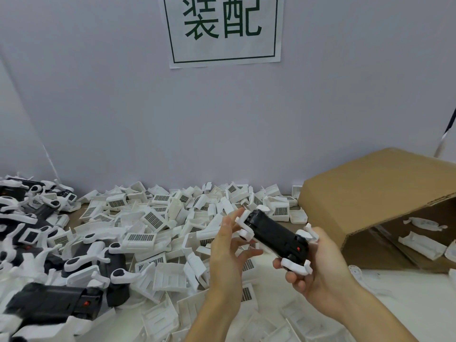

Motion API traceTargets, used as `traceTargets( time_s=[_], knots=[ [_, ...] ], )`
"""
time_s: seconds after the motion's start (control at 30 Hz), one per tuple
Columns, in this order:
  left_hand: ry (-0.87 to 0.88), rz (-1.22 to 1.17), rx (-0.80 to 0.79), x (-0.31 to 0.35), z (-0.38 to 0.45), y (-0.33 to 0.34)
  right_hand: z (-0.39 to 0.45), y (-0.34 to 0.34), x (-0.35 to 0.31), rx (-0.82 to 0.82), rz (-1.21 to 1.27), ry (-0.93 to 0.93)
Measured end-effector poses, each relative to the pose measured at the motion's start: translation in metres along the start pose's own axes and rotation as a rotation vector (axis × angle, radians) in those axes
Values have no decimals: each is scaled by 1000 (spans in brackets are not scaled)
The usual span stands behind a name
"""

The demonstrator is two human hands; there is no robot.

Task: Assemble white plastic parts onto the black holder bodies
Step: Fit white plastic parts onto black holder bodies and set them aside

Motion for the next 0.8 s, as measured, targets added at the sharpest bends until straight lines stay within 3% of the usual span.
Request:
traceTargets(
  time_s=[0.17, 0.37, 0.5, 0.8],
  knots=[
    [-37, -40, 54, -2, 3, -6, -4, 2, -6, 8, 38, -96],
    [-22, 81, 62, 0, 2, -5, -5, 2, -13, 76, 21, -242],
    [-32, 122, 129, -2, 5, -6, -5, -1, -18, 23, -8, -379],
    [-51, 146, 194, -2, 4, -5, -17, 8, -18, -156, -612, -824]
  ],
)
Point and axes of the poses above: each hand's wrist, its own z-axis towards the middle knuckle, its own y-axis out of the palm, x = y × z, the point moved 2 cm from there along z, towards the middle knuckle, and after that the axes turned 12 degrees about -y, right-handed, at the moved point
